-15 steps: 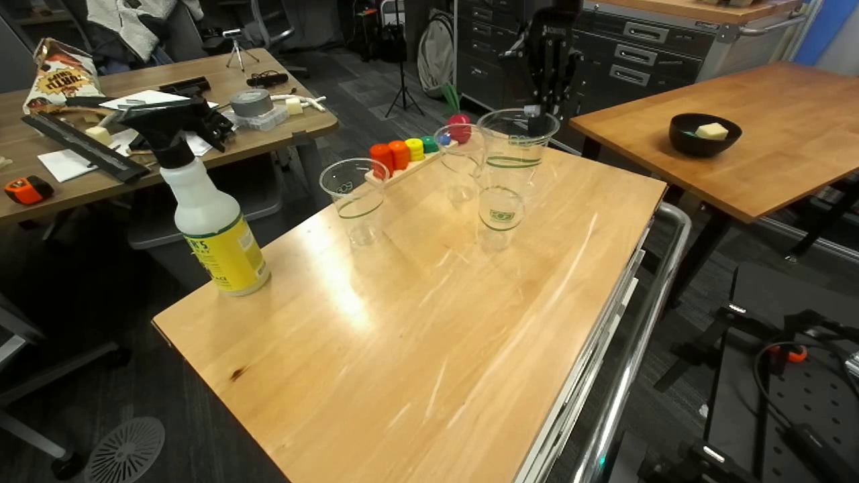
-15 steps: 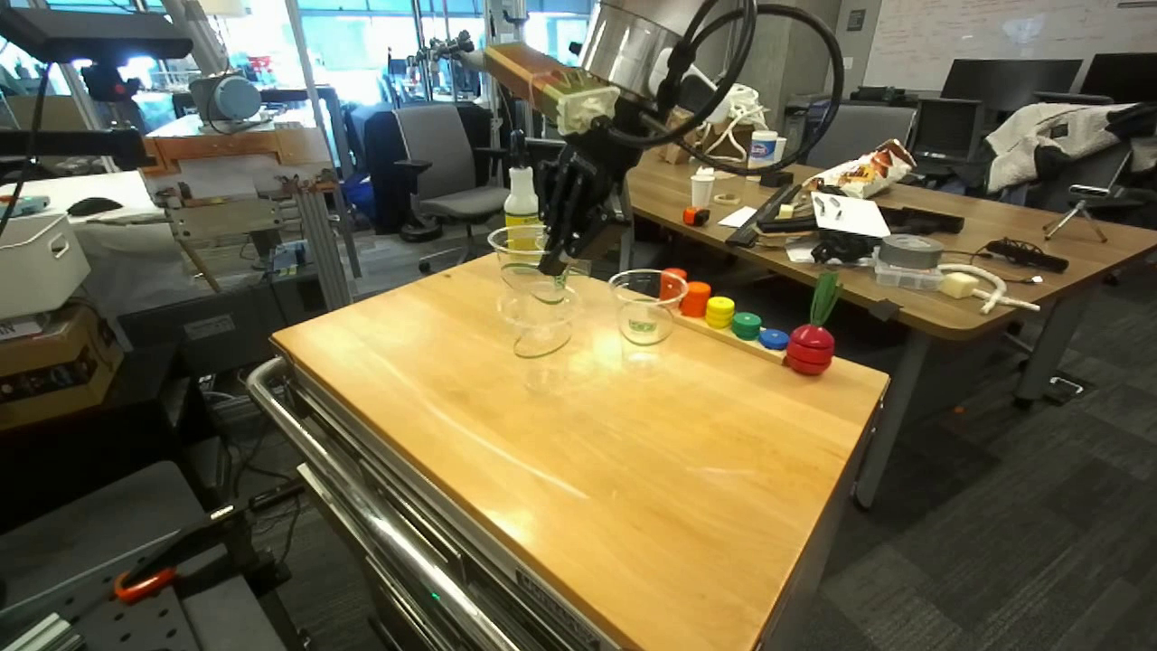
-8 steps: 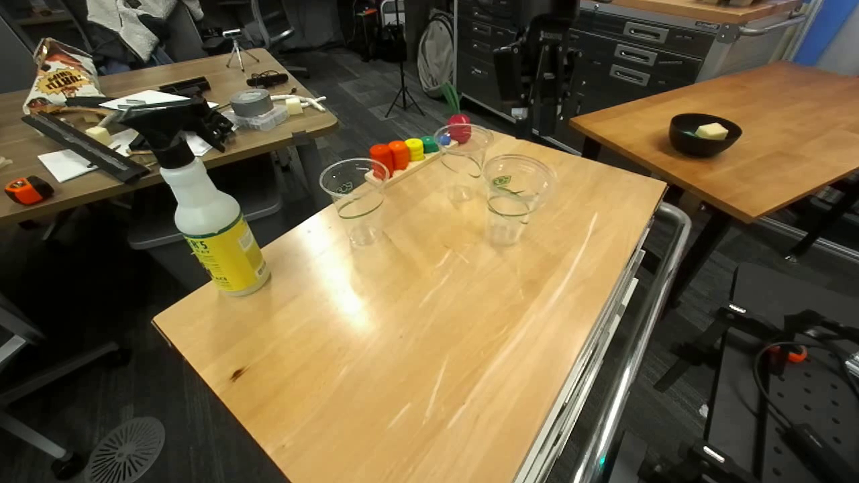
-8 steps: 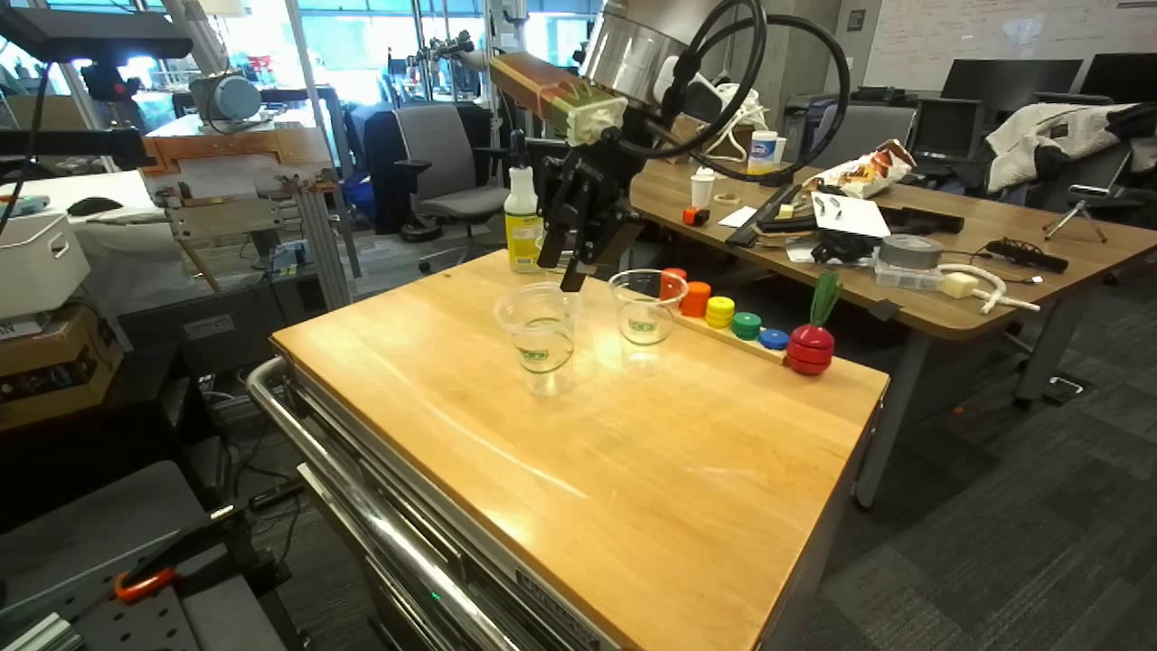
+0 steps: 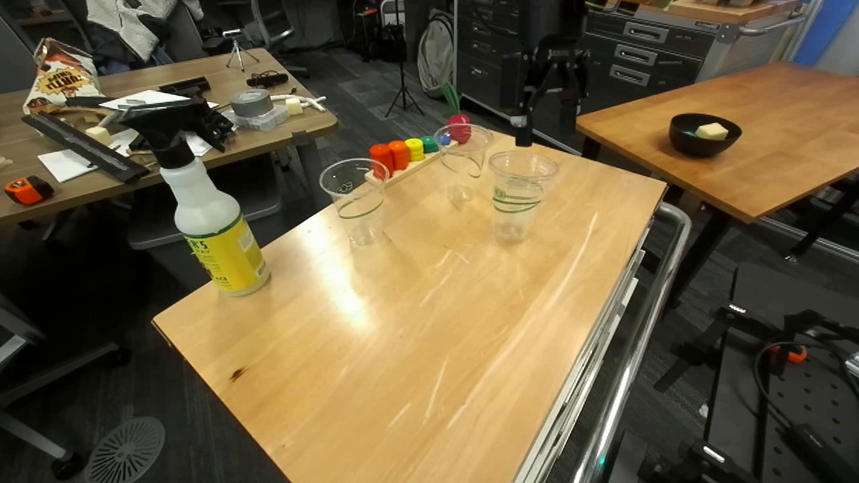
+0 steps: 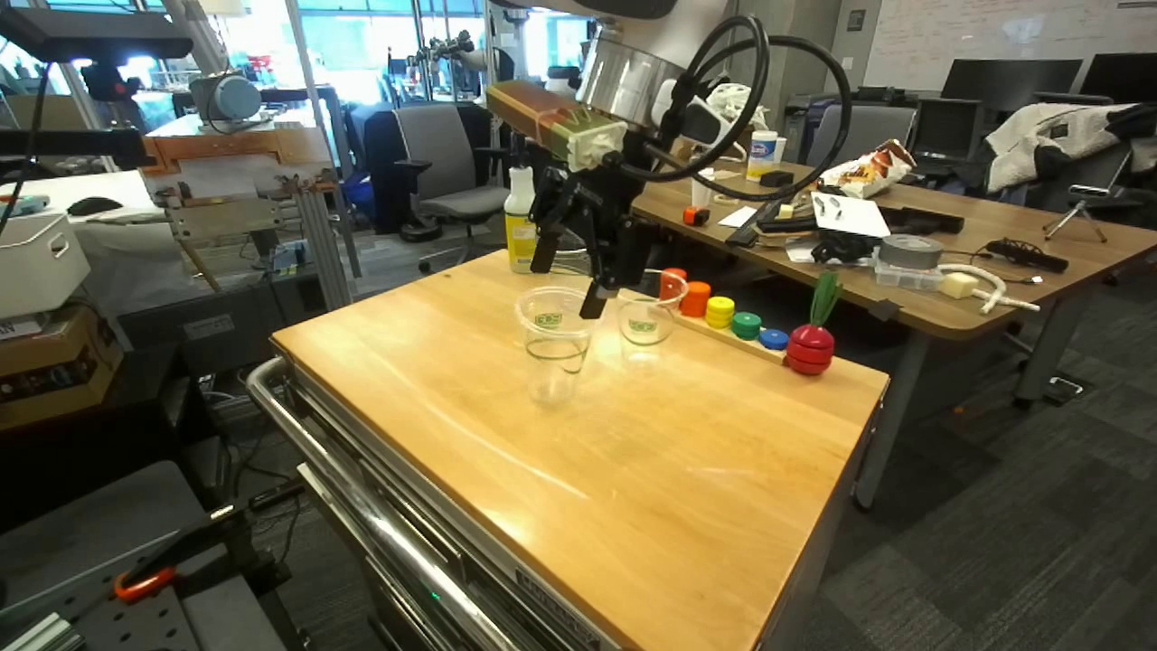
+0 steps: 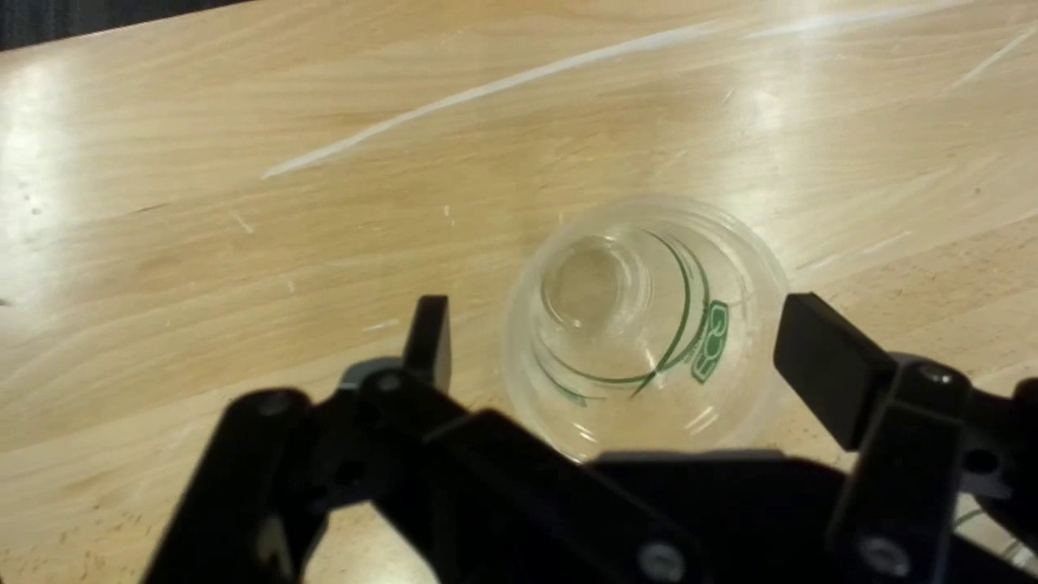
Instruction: Put the cups one inside the other
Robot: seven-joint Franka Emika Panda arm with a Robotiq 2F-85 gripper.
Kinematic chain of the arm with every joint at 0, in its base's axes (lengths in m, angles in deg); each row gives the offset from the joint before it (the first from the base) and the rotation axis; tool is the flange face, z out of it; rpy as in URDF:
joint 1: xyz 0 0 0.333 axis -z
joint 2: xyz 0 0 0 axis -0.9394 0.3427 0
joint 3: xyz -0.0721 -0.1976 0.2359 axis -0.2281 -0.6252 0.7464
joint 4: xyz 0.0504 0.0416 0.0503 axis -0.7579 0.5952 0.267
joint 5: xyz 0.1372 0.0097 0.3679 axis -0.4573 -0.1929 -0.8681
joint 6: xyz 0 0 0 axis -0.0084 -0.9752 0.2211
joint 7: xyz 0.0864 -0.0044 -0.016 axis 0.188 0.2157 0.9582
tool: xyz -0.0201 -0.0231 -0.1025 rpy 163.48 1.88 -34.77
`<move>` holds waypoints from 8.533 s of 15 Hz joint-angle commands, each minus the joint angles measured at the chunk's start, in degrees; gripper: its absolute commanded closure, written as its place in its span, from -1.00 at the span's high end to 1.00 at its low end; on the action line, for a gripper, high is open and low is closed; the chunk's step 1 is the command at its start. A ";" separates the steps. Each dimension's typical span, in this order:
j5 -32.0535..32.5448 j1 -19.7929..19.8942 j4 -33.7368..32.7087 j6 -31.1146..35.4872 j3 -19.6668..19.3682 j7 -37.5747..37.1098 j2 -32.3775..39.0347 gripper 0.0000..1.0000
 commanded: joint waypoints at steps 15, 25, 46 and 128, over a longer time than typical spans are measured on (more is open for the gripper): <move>1.61 0.08 0.73 3.85 0.21 -0.41 4.17 -0.57; -1.40 0.91 -1.26 -2.79 -0.30 -4.55 2.85 -0.95; -13.64 4.55 -34.29 -14.99 -1.97 -11.51 14.33 -0.95; 2.80 -0.03 -18.55 -0.72 -2.03 -21.64 11.30 -0.96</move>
